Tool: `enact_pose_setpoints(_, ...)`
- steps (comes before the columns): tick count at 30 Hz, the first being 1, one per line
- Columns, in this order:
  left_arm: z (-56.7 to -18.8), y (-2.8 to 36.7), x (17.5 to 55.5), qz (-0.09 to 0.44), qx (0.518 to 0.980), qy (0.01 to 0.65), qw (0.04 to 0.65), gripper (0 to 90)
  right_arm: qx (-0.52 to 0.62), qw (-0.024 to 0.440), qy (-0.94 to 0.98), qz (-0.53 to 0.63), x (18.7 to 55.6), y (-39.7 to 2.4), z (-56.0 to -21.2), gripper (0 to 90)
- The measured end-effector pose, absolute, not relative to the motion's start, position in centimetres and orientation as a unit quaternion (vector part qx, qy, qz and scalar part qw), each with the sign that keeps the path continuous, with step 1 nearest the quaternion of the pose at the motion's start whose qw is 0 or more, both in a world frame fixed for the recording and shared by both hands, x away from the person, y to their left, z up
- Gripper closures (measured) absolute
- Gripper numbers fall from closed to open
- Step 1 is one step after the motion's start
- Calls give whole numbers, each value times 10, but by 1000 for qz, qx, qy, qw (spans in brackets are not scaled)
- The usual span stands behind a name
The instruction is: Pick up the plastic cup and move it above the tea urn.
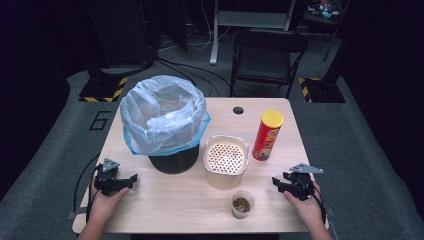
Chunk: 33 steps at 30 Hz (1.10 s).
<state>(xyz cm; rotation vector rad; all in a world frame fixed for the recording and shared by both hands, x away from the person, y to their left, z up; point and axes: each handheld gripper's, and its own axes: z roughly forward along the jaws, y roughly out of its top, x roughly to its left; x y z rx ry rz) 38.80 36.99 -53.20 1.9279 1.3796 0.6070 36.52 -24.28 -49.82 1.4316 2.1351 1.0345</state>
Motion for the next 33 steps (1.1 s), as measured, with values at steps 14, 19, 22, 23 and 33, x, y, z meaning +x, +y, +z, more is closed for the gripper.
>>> enact_pose_setpoints(14, -531, 370, 388, 234, 743, 529, 336, 116, 422, 159, 785, 424, 310, -193, -446, 259)
enact_pose_setpoints(19, -531, 370, 388, 233, 743, 530, 336, 116, 400, 149, 793, 434, 305, -179, -444, 194)
enact_pose_setpoints(22, -531, 370, 388, 233, 743, 529, 336, 116, 376, 148, 803, 439, 297, -162, -441, 143)
enact_pose_setpoints(23, -531, 370, 388, 233, 743, 529, 336, 116, 376, 148, 803, 439, 297, -162, -441, 143)
enact_pose_setpoints(33, -532, 369, 389, 231, 739, 532, 342, 115, 359, 148, 810, 440, 289, -135, -450, 109)
